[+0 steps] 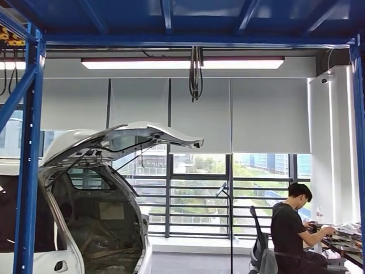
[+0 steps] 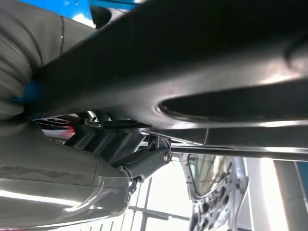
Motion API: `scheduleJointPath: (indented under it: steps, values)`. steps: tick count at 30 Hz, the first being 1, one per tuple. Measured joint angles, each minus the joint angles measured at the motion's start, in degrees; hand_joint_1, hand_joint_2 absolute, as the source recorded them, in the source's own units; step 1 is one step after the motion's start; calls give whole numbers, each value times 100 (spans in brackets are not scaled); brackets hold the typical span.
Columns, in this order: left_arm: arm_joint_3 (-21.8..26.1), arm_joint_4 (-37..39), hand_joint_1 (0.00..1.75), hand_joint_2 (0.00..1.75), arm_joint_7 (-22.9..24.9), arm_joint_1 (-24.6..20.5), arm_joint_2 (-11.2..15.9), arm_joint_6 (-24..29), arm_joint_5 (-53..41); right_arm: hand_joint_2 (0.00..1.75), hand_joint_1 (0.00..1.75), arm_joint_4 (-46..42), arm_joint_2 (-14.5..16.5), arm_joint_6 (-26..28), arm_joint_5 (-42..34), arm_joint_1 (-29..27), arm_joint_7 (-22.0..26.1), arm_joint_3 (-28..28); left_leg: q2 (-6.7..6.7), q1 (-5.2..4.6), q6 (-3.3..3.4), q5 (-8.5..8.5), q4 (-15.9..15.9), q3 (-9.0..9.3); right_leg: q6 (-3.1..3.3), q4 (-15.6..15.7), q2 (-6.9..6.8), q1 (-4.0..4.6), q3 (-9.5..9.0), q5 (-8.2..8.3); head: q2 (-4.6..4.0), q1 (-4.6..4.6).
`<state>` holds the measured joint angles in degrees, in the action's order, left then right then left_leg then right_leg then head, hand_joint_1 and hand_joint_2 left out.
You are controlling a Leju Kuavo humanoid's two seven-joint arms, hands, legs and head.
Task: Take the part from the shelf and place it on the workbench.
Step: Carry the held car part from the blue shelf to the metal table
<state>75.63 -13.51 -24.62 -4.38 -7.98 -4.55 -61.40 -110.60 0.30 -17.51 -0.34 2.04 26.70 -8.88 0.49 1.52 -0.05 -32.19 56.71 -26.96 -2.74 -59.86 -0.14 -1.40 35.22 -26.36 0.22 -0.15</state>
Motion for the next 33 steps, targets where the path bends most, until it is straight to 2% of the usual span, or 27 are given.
scheduleJointPath:
  steps: [2, 4, 5, 6, 8, 9, 10, 11, 13, 14, 15, 16, 18, 19, 20, 21, 23, 24, 25, 26, 28, 29, 30, 31, 33]
  values:
    - [0, 0, 0, 175, 1, -7, 0, 1, -2, 175, 175, 4, -22, 24, -16, -6, -14, -40, 8, -1, -50, -5, 0, -25, 95, 39, 22, 15, 5, -74, 1, -1]
    - [0, 0, 0, 175, 1, -12, 0, 1, -8, 175, 175, 5, -39, 35, -30, -7, -21, -71, 14, 16, -92, -91, 77, -56, 177, 51, 32, 11, 7, -87, 0, -2]
    - [0, 0, 0, 175, 1, -16, 0, 1, -14, 175, 175, 4, -44, 42, -37, -4, -22, -86, 12, 18, -104, -205, 253, -135, 215, 61, 30, 9, -1, -89, -1, -2]
    - [0, 0, 0, 175, 1, -19, 0, 1, -20, 175, 175, 5, -45, 49, -44, -4, -28, -100, 9, 16, -107, -371, 568, -289, 245, 68, 26, 11, -6, -92, -1, -2]
    - [0, 0, 0, 175, 1, -12, 0, 1, -33, 175, 175, 11, -50, 65, -58, -11, -46, -121, 4, 5, -98, -685, 1374, -713, 281, 67, 24, 37, -5, -98, -2, -2]
    - [0, 0, 0, 175, 2, -2, 0, 1, -37, 175, 175, 16, -55, 70, -63, -17, -60, -130, 2, 1, -89, -743, 1662, -881, 290, 66, 30, 53, -8, -100, -2, -2]
    - [0, 0, 0, 175, 3, 7, 0, 1, -39, 175, 175, 19, -61, 74, -69, -21, -70, -139, 1, -5, -72, -682, 1742, -956, 295, 66, 39, 65, -12, -101, -2, -2]
    - [0, 0, 0, 175, 4, 12, 0, 2, -40, 175, 175, 22, -67, 76, -73, -24, -80, -147, -1, -15, -48, -518, 1612, -935, 297, 64, 50, 75, -19, -101, -2, -2]
    - [0, 0, 0, 175, 5, 8, 1, 3, -42, 175, 175, 23, -79, 87, -78, -25, -89, -161, -12, -48, 19, -54, 921, -688, 290, 60, 69, 89, -34, -103, -2, -2]
    - [1, 0, 0, 175, 4, 2, 1, 6, -43, 175, 175, 23, -85, 94, -79, -24, -93, -166, -19, -64, 42, 102, 585, -565, 277, 53, 77, 100, -29, -102, -2, -2]
    - [1, 0, 0, 175, 4, -3, 2, 9, -45, 175, 175, 23, -91, 103, -81, -25, -100, -172, -27, -77, 53, 183, 356, -487, 254, 49, 81, 107, -14, -93, -2, -2]
    - [1, 0, 0, 175, 5, -4, 2, 11, -46, 175, 175, 24, -96, 111, -82, -27, -111, -179, -32, -89, 56, 192, 255, -462, 225, 50, 83, 113, 3, -79, -2, -2]
    - [0, 0, 0, 175, 7, 3, -1, 14, -50, 175, 175, 24, -104, 120, -82, -32, -131, -190, -30, -86, 80, 210, 205, -470, 155, 61, 83, 103, 21, -56, -2, -2]
    - [1, 0, 0, 175, 7, 6, -3, 15, -49, 175, 175, 24, -112, 123, -82, -32, -137, -195, -27, -77, 110, 235, 192, -471, 124, 30, 76, 98, 29, -97, -2, -2]
    - [1, 0, 0, 175, 7, 5, -3, 15, -49, 175, 175, 24, -122, 124, -82, -32, -137, -200, -22, -64, 141, 261, 178, -474, 96, -86, 66, 92, 66, -201, -2, -2]
    - [2, 0, 0, 175, 7, 1, -5, 14, -49, 175, 175, 24, -134, 127, -82, -32, -138, -205, -16, -55, 167, 285, 170, -479, 73, -331, 56, 86, 152, -382, -2, -2]
    - [3, 0, 0, 175, 11, 0, -5, 0, -49, 175, 175, 32, -152, 133, -82, -36, -141, -217, -6, -65, 195, 312, 175, -500, 38, -1080, 43, 78, 419, -807, -2, -3]
    - [3, 0, 0, 175, 14, 5, -7, -9, -48, 175, 175, 40, -160, 137, -82, -40, -144, -221, -2, -72, 202, 322, 178, -509, 27, -1398, 42, 77, 522, -943, -2, -3]
    - [4, 0, 0, 175, 19, 11, -7, -16, -46, 175, 175, 50, -168, 138, -83, -42, -148, -223, 1, -77, 204, 329, 181, -517, 23, -1523, 42, 77, 533, -968, -2, -3]
    - [5, 0, 0, 175, 23, 15, -7, -19, -45, 175, 175, 56, -176, 138, -83, -42, -151, -224, 2, -82, 203, 334, 183, -521, 27, -1402, 42, 77, 426, -879, -2, -3]
    - [7, 0, 0, 175, 32, 15, -7, -19, -40, 175, 175, 61, -187, 139, -86, -32, -155, -226, -1, -93, 195, 341, 187, -518, 66, -639, 41, 84, -19, -535, -2, -3]
    - [7, 0, 0, 175, 35, 12, -8, -19, -39, 175, 175, 61, -191, 141, -88, -26, -155, -228, -3, -107, 182, 348, 194, -523, 95, -254, 41, 94, -220, -395, -2, -3]
    - [7, 0, 0, 175, 37, 10, -9, -19, -39, 175, 175, 61, -192, 145, -92, -21, -155, -230, -4, -117, 160, 359, 199, -536, 121, -1, 41, 106, -340, -318, -2, -2]
    - [7, 0, 0, 175, 38, 8, -10, -19, -39, 175, 175, 61, -194, 150, -96, -20, -155, -232, -5, -124, 132, 375, 203, -557, 140, 119, 43, 117, -384, -294, -1, -2]
    - [8, 0, 0, 175, 40, 9, -12, -19, -40, 175, 175, 61, -196, 158, -103, -25, -156, -233, -6, -126, 62, 403, 201, -593, 185, 158, 43, 117, -360, -265, -1, -3]
